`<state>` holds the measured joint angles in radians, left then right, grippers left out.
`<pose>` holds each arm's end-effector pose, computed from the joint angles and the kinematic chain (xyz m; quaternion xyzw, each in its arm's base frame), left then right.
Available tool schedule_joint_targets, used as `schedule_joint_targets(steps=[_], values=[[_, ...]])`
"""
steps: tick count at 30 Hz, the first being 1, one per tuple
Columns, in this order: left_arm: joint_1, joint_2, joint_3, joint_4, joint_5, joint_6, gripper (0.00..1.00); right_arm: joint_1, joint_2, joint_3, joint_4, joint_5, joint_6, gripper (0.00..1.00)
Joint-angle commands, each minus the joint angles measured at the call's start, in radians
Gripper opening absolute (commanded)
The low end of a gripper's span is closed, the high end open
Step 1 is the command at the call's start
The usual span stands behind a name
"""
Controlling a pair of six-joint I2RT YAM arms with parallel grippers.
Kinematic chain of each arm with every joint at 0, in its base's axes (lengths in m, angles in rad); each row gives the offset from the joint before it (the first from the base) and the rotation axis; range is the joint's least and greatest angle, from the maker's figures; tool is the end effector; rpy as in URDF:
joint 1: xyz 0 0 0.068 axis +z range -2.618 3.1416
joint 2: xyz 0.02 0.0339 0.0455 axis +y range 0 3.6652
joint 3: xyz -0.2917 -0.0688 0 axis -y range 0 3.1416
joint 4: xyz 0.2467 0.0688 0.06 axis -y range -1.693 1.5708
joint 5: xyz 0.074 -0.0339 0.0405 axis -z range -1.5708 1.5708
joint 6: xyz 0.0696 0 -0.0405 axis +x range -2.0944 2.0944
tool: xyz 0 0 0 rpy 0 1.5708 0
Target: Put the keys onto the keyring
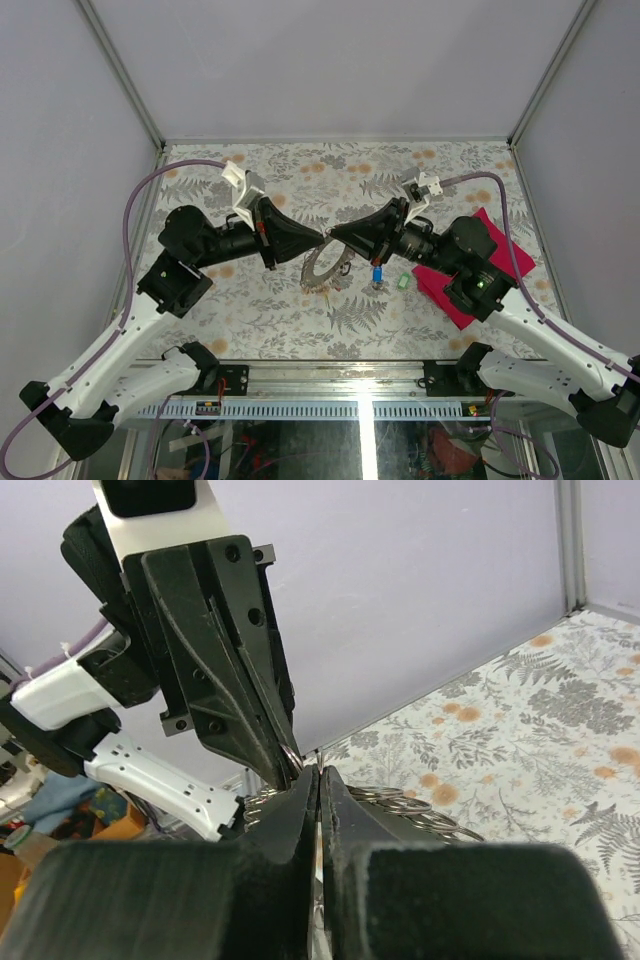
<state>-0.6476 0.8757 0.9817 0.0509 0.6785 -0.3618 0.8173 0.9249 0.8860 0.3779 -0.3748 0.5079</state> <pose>0.1322 -0.1547 0.4433 0.3377 0.5702 -0.5359 0.5231 0.1348 0.1809 0.4429 -0.2377 0.5374 0.5782 0.5661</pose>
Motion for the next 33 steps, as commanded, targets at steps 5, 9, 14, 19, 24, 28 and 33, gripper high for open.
schedule_joint_targets(steps=[5,9,14,19,24,28,33], values=[[-0.004,-0.027,0.019,0.02,0.082,0.083,0.11,-0.002,0.004,0.087,0.052,0.107,0.13,0.0],[-0.002,-0.024,0.036,0.001,0.095,0.101,0.4,-0.001,0.011,0.086,0.045,0.116,0.124,0.0],[-0.004,-0.015,0.052,-0.002,0.12,0.104,0.43,-0.001,0.022,0.081,0.047,0.107,0.112,0.0],[-0.002,-0.022,0.062,-0.021,0.087,0.099,0.43,-0.002,0.009,0.072,0.059,0.077,0.024,0.0],[-0.004,-0.046,0.072,-0.044,0.014,0.099,0.43,-0.002,-0.025,0.028,0.114,-0.044,-0.156,0.0],[-0.003,-0.055,0.083,-0.073,-0.021,0.114,0.43,-0.002,-0.036,0.041,0.068,-0.13,-0.279,0.0],[-0.004,-0.053,0.076,-0.071,0.007,0.127,0.37,-0.001,-0.061,0.012,0.104,-0.204,-0.37,0.0]])
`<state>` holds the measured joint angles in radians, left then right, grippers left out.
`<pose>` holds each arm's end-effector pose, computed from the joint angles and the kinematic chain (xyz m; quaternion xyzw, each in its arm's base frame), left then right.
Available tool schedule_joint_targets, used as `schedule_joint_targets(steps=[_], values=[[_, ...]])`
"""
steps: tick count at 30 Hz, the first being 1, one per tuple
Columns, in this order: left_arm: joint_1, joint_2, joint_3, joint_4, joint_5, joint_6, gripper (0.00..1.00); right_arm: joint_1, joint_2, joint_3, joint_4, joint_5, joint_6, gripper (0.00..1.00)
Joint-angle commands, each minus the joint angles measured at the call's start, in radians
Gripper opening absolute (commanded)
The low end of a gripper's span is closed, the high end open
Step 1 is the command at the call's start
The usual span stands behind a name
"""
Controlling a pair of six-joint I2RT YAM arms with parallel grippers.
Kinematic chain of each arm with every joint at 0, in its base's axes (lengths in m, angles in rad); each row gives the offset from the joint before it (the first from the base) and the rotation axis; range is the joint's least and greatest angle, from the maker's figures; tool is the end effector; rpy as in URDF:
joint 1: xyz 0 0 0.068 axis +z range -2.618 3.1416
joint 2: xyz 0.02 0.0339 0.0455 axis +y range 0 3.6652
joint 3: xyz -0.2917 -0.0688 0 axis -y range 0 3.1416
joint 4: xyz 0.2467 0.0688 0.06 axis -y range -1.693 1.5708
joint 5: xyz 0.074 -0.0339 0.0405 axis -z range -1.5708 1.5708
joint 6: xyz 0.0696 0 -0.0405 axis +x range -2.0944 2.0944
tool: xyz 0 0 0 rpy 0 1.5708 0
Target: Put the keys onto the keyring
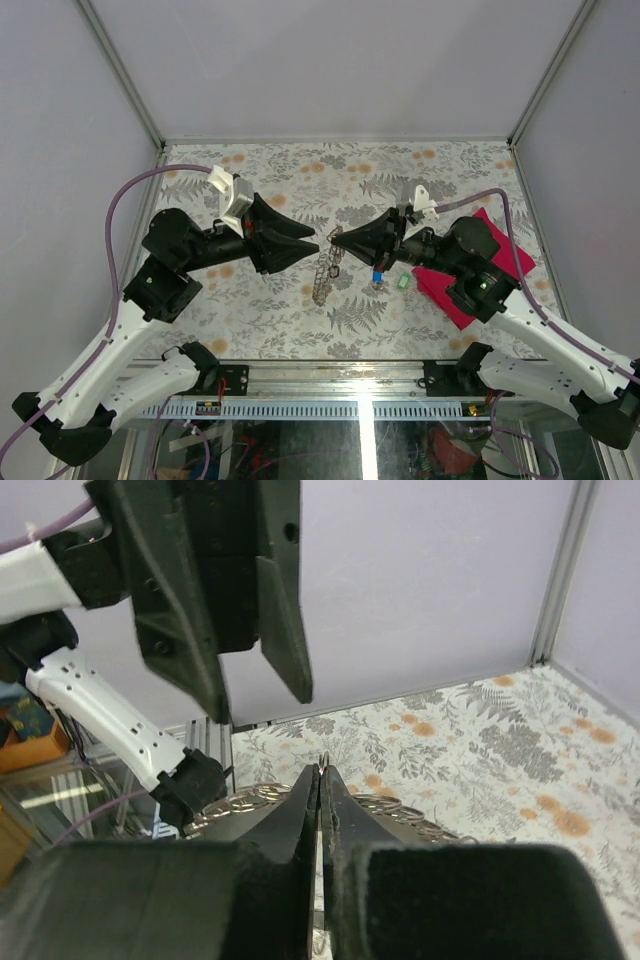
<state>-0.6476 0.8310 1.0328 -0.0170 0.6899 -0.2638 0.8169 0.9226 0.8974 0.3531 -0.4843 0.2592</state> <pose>0.1157 -0.1430 0.4606 0.3700 0.5406 -0.5126 0.5551 0.1272 0.1829 0.4435 -0.3430 0.4897 0.5244 0.6062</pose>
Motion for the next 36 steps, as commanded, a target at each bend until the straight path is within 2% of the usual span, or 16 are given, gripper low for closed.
schedule_joint_targets(steps=[1,9,18,24,36], values=[[-0.004,-0.008,0.023,0.0,0.004,0.03,0.36,-0.001,-0.062,-0.005,0.144,-0.109,-0.124,0.0],[-0.004,0.01,0.014,0.082,0.068,0.011,0.32,-0.002,-0.05,-0.023,0.296,-0.193,-0.014,0.0],[-0.004,0.019,-0.004,0.189,0.118,-0.044,0.31,-0.001,-0.038,-0.041,0.395,-0.204,0.057,0.0],[-0.004,0.026,-0.013,0.254,0.148,-0.077,0.3,-0.001,-0.027,-0.041,0.428,-0.203,0.083,0.0],[-0.004,0.051,-0.021,0.285,0.18,-0.107,0.32,-0.001,-0.005,-0.036,0.469,-0.203,0.113,0.0]])
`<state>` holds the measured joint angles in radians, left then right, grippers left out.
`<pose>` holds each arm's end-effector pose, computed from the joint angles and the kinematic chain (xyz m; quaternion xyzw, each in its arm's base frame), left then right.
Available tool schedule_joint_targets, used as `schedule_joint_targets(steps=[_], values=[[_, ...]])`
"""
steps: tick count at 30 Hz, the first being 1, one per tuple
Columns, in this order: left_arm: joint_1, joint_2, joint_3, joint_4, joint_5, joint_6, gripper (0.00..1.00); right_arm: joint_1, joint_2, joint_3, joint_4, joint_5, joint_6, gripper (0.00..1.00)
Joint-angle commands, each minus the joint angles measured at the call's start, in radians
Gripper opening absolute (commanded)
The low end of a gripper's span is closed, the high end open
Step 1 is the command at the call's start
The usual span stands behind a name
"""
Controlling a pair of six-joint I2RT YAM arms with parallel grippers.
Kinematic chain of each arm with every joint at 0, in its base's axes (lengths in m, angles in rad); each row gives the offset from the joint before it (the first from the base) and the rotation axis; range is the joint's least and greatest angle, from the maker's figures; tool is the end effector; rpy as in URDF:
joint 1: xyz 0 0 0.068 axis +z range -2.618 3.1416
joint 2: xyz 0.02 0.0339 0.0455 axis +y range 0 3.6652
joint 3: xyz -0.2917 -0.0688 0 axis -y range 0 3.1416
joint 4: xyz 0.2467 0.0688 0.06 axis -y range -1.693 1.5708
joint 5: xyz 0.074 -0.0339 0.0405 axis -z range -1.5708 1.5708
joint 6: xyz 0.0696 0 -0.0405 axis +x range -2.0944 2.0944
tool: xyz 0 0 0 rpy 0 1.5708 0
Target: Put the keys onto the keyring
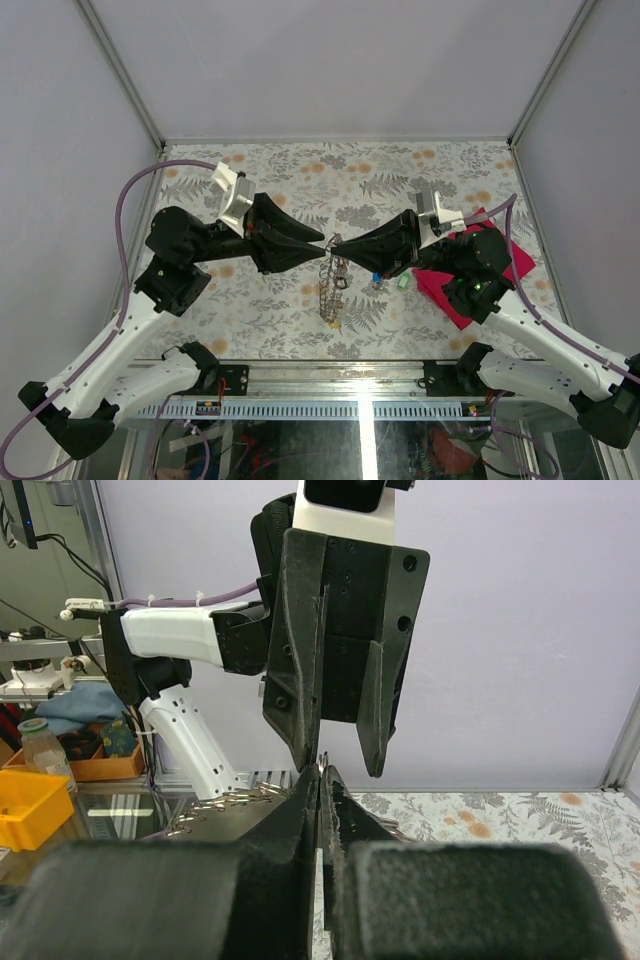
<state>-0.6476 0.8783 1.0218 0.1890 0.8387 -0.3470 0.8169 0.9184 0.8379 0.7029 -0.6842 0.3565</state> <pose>0.1149 -0.1518 0.4720 0.4072 0.4744 -0.5625 0.5410 0.1032 0.1742 0.4598 -0.3887 0.3507 0.5916 0.6131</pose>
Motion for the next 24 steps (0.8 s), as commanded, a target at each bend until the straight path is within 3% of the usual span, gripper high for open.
schedule_joint_targets(steps=[1,4,9,19,24], values=[[-0.007,0.004,-0.011,0.081,0.033,-0.027,0.32,-0.001,0.0,0.024,0.119,-0.003,0.016,0.0],[-0.01,0.007,-0.011,0.089,0.036,-0.032,0.31,-0.001,0.002,0.026,0.118,-0.003,0.016,0.0],[-0.019,0.017,-0.013,0.108,0.049,-0.046,0.21,-0.001,0.008,0.027,0.118,-0.006,0.019,0.0],[-0.03,0.025,-0.017,0.098,0.049,-0.04,0.17,-0.001,0.013,0.032,0.118,-0.006,0.021,0.0],[-0.034,0.027,-0.014,0.09,0.05,-0.04,0.02,-0.001,0.014,0.032,0.118,-0.006,0.022,0.0]])
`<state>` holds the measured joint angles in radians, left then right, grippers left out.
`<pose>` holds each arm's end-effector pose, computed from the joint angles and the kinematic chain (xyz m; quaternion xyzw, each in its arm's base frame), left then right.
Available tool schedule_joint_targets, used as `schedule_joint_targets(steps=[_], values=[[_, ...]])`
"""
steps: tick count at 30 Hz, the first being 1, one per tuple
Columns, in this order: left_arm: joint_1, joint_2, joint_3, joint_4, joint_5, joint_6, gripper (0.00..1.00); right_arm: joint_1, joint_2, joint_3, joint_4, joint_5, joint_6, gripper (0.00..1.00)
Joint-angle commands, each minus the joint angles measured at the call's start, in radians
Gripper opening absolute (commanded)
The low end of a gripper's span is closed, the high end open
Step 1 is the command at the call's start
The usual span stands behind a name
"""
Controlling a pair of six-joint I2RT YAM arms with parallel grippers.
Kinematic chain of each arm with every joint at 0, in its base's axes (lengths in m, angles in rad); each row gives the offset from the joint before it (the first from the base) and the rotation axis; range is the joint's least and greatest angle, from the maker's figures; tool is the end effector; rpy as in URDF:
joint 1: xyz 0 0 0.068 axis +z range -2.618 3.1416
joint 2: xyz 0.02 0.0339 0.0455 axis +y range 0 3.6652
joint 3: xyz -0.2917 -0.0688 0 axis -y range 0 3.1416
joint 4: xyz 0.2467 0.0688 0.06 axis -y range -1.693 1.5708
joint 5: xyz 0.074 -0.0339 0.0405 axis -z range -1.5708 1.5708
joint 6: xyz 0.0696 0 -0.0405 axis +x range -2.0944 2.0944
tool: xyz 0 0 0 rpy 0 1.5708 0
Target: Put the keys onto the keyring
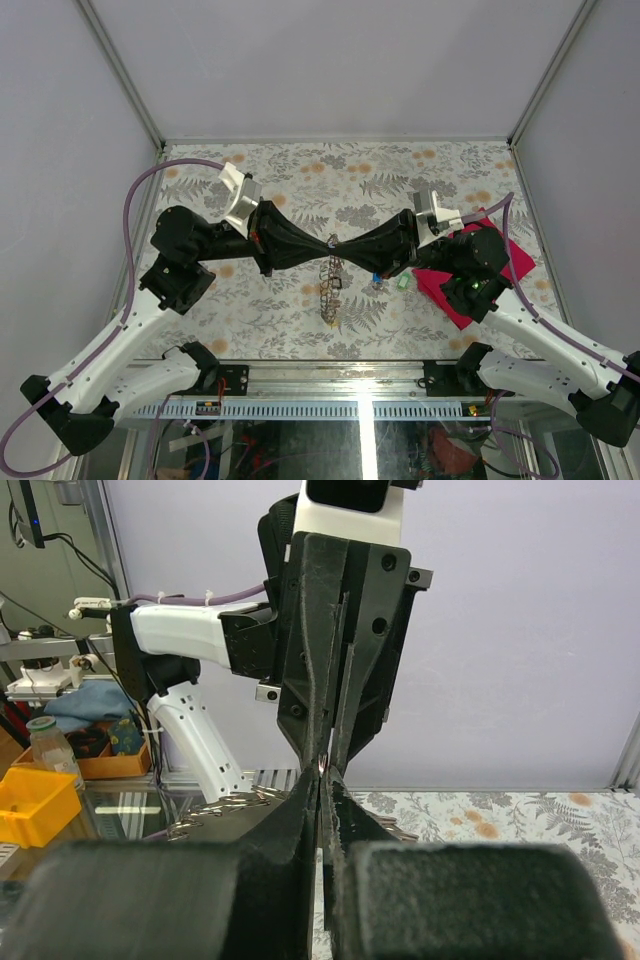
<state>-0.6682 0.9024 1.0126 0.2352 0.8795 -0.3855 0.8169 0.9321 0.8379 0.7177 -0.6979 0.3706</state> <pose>0.1153 -0.1593 0.4693 0.4181 0.4661 -0.5838 0.5168 0.1048 0.1769 0.4586 -0.3916 0.3507 0.5971 0.6059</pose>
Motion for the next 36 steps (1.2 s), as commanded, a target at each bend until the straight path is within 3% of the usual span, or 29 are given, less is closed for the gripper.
schedule_joint_targets(steps=[1,7,12,17,24,36], values=[[-0.013,0.002,-0.003,0.039,0.009,-0.001,0.0,-0.001,0.001,0.032,0.103,0.008,0.01,0.0],[-0.013,-0.013,0.014,-0.022,-0.002,0.032,0.0,-0.001,-0.016,0.033,0.064,0.012,-0.019,0.01],[-0.014,-0.026,0.033,-0.076,0.011,0.079,0.0,-0.001,-0.056,0.045,-0.048,0.027,-0.097,0.16],[-0.013,-0.038,0.035,-0.077,0.034,0.111,0.0,-0.001,-0.093,0.056,-0.143,0.028,-0.154,0.21],[-0.013,-0.037,0.043,-0.077,0.042,0.117,0.0,-0.001,-0.104,0.068,-0.235,0.01,-0.203,0.24],[-0.013,-0.027,0.044,-0.078,0.032,0.12,0.0,-0.001,-0.062,0.084,-0.229,-0.059,-0.16,0.27]])
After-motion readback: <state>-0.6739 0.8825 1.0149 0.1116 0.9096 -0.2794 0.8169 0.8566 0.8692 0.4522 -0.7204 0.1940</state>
